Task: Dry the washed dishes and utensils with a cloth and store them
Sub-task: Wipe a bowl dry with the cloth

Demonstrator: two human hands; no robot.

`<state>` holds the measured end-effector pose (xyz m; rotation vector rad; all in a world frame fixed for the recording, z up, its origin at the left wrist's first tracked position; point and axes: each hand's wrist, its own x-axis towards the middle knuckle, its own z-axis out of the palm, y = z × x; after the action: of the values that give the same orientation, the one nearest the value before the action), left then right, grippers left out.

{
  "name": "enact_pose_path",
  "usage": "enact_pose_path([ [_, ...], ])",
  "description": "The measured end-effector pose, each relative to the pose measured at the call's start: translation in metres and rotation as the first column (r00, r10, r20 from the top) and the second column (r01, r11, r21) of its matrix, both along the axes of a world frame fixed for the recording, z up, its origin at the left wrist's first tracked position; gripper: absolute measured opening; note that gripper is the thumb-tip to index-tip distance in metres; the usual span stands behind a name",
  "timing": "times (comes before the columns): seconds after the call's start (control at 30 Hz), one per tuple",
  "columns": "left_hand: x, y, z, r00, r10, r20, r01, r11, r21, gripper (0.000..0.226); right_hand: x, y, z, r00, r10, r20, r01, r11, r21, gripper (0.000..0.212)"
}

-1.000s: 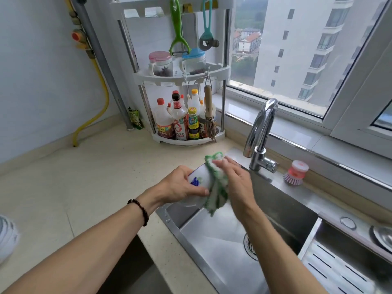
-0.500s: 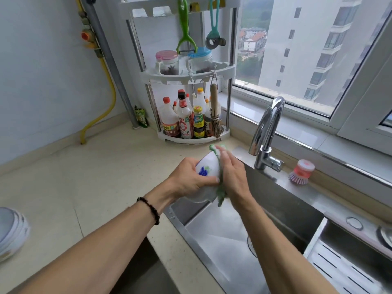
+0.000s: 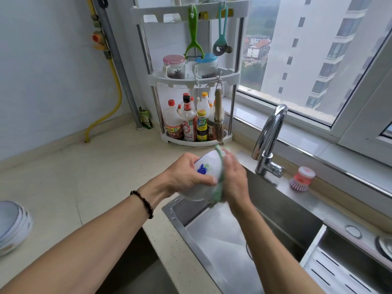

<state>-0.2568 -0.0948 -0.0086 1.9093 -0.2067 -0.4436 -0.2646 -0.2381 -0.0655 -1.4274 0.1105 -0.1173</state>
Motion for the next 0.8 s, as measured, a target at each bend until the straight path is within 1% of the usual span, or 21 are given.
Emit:
enact_pose_path([
  [0.03,-0.001,0.004,0.002,1.0,-0.011,-0.015,0.011,0.999,-0.045,0.022,0.005,-0.006,0.003,0.991,-0.01,-0.131,0.031,0.987,0.16,0.027],
  [0.07,-0.002,0.008,0.003,1.0,-0.016,-0.027,0.014,0.995,-0.097,0.035,0.008,-0.01,0.007,0.975,0.0,-0.224,0.054,0.97,0.239,0.028],
  [0.1,-0.002,0.012,0.002,0.999,-0.012,-0.037,0.007,0.99,-0.139,0.049,0.012,-0.012,0.009,0.958,0.027,-0.284,0.052,0.963,0.266,0.033],
  [0.13,-0.001,0.015,0.001,0.999,-0.004,-0.047,-0.004,0.985,-0.171,0.061,0.016,-0.013,0.009,0.95,0.031,-0.31,0.052,0.966,0.255,0.039],
  [0.17,-0.001,0.017,-0.001,0.998,-0.001,-0.061,-0.011,0.979,-0.202,0.066,0.019,-0.013,0.008,0.954,0.04,-0.298,0.037,0.968,0.249,0.043],
  [0.23,-0.001,0.021,-0.004,0.993,-0.05,-0.11,0.022,0.968,-0.25,0.067,0.021,-0.013,0.011,0.959,0.034,-0.283,0.029,0.976,0.217,0.044],
  [0.3,-0.001,0.024,-0.001,0.973,-0.143,-0.181,0.094,0.962,-0.258,0.069,0.017,-0.019,0.015,0.958,0.021,-0.286,0.006,0.996,0.093,0.044],
  [0.37,0.001,0.028,0.007,0.943,-0.247,-0.225,0.202,0.958,-0.205,0.065,0.015,-0.021,0.018,0.975,0.085,-0.206,-0.099,0.993,-0.058,0.044],
  [0.43,0.002,0.027,0.015,0.927,-0.29,-0.237,0.273,0.956,-0.103,0.057,0.012,-0.019,0.021,0.98,0.169,-0.103,-0.184,0.971,-0.151,0.042],
  [0.47,0.002,0.025,0.016,0.94,-0.256,-0.227,0.254,0.966,-0.038,0.054,0.015,-0.018,0.02,0.982,0.173,-0.073,-0.182,0.97,-0.163,0.042],
  [0.5,0.001,0.022,0.016,0.962,-0.191,-0.196,0.2,0.979,0.031,0.052,0.017,-0.016,0.022,0.987,0.155,-0.044,-0.16,0.972,-0.173,0.042],
  [0.57,-0.002,0.014,0.014,0.992,-0.076,-0.097,0.088,0.988,0.126,0.045,0.021,-0.012,0.021,0.993,0.117,0.017,-0.112,0.976,-0.186,0.036],
  [0.63,-0.005,0.006,0.008,1.0,0.014,-0.007,-0.012,0.988,0.156,0.034,0.015,0.0,0.015,0.986,0.141,0.086,-0.115,0.96,-0.254,0.027],
  [0.7,-0.007,0.0,0.003,0.994,0.094,0.051,-0.101,0.984,0.147,0.023,0.004,0.014,0.003,0.983,0.115,0.14,-0.053,0.92,-0.387,0.023],
  [0.73,-0.008,-0.001,0.002,0.993,0.102,0.06,-0.109,0.986,0.125,0.019,0.001,0.017,-0.002,0.986,0.075,0.151,-0.011,0.922,-0.387,0.024],
  [0.77,-0.009,-0.002,0.0,0.994,0.09,0.062,-0.097,0.99,0.106,0.019,0.001,0.016,-0.006,0.992,0.024,0.124,0.016,0.95,-0.313,0.024],
  [0.8,-0.01,-0.002,-0.001,0.994,0.083,0.065,-0.089,0.991,0.095,0.022,0.004,0.011,-0.004,0.999,-0.016,0.037,0.022,0.988,-0.154,0.027],
])
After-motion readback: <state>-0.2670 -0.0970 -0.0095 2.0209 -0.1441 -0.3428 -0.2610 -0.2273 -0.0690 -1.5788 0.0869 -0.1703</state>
